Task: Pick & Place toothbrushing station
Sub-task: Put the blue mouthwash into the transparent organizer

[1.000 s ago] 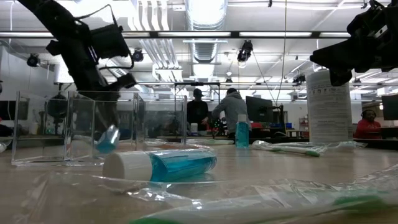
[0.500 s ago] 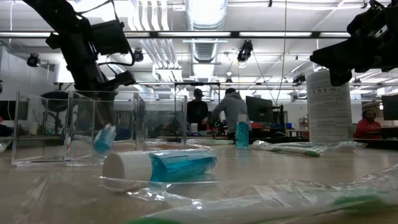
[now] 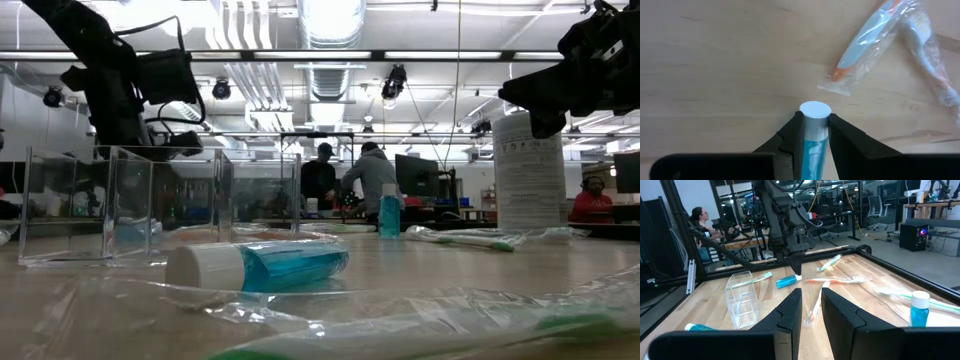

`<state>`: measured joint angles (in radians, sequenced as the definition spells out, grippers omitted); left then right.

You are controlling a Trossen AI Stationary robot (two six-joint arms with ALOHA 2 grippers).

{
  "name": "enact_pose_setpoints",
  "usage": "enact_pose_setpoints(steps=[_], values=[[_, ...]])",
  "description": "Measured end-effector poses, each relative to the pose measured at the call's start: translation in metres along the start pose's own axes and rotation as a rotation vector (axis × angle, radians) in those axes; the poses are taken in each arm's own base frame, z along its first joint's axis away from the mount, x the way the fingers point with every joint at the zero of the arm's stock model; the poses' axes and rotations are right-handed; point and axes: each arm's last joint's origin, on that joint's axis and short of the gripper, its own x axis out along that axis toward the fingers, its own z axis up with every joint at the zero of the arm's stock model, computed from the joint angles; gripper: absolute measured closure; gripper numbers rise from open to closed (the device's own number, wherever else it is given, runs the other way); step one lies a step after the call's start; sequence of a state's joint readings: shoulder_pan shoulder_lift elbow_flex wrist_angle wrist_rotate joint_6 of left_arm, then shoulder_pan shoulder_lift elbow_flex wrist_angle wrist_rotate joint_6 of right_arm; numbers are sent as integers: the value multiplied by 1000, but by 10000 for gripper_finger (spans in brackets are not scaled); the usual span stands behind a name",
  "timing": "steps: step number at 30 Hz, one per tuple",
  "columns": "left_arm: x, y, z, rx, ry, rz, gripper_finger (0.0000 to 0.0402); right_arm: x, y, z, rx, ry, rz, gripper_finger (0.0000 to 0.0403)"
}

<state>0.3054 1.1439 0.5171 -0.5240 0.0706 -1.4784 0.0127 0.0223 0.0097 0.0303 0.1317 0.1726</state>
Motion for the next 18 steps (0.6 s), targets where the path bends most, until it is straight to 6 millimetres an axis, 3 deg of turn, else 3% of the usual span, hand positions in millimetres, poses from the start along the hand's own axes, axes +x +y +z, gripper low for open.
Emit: enact_pose_setpoints(steps=[18], values=[[6, 8, -2, -14, 71, 7, 319, 0, 0, 0, 0, 0, 0, 335]])
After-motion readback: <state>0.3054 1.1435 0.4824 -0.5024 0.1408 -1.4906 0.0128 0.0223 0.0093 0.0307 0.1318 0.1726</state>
